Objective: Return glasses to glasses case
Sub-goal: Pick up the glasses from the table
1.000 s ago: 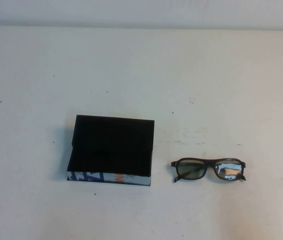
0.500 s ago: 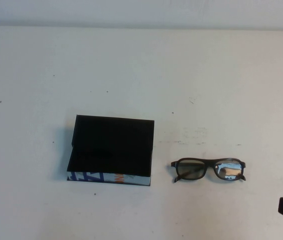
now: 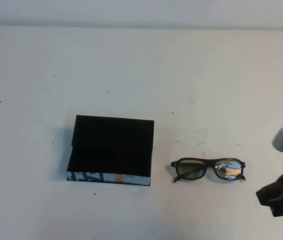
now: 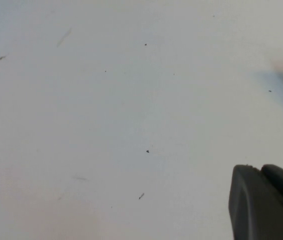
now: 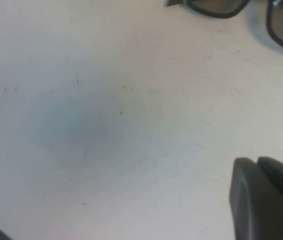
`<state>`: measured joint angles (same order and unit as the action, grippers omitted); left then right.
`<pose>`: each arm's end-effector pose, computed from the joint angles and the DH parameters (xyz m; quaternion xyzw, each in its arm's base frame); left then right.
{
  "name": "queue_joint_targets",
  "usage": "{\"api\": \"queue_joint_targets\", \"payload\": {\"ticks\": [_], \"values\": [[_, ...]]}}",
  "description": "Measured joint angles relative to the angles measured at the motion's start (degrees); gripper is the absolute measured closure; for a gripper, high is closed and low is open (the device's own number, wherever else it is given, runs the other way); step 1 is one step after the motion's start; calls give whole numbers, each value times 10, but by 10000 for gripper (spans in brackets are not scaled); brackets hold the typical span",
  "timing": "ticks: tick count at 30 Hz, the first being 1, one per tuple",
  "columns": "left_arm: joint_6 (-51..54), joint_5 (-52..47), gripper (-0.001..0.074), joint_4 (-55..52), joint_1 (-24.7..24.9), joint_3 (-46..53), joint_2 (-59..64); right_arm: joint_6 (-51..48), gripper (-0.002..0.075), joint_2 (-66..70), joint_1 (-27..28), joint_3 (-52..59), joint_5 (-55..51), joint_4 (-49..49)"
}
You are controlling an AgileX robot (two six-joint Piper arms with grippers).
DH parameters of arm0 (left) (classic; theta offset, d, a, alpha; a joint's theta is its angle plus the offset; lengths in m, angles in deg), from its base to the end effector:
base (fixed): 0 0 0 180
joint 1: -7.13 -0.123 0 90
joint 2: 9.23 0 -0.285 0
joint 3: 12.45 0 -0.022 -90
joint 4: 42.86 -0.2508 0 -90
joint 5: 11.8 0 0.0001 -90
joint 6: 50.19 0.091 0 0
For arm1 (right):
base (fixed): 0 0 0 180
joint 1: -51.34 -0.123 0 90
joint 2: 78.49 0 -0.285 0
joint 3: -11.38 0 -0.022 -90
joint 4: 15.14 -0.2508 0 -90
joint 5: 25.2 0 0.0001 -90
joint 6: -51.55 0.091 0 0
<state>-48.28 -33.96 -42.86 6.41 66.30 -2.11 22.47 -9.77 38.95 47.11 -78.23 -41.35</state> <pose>0.0523 0.0007 0.1701 0.0084 0.8091 0.0135 0.5874 0.1704 0.0703 0.2704 -0.2462 0.9282 0.1745 0.2178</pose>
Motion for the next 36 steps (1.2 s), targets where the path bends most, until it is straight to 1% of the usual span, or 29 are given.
{"api": "queue_joint_targets", "payload": {"ticks": [4, 7, 11, 16, 21, 22, 24, 26, 31, 33, 36], "values": [[0, 0, 739, 0, 0, 0, 0, -1, 737, 87, -91, -74, 0, 77], [0, 0, 739, 0, 0, 0, 0, -2, 737, 153, -133, -124, 3, 121], [0, 0, 739, 0, 0, 0, 0, -44, 737, 228, -142, -182, 16, 162], [0, 0, 739, 0, 0, 0, 0, -188, 737, 304, -144, -240, -14, 175], [0, 0, 739, 0, 0, 0, 0, -277, 729, 364, -144, -289, -53, 176], [0, 0, 739, 0, 0, 0, 0, -291, 716, 373, -144, -299, -60, 176], [0, 0, 739, 0, 0, 0, 0, -306, 666, 389, -144, -319, -69, 177], [0, 0, 739, 0, 0, 0, 0, -317, 596, 403, -144, -337, -71, 180], [0, 0, 739, 0, 0, 0, 0, -341, 377, 435, -144, -374, -77, 221], [0, 0, 739, 0, 0, 0, 0, -346, 330, 448, -143, -384, -79, 231], [0, 0, 739, 0, 0, 0, 0, -355, 306, 461, -138, -392, -81, 235]]}}
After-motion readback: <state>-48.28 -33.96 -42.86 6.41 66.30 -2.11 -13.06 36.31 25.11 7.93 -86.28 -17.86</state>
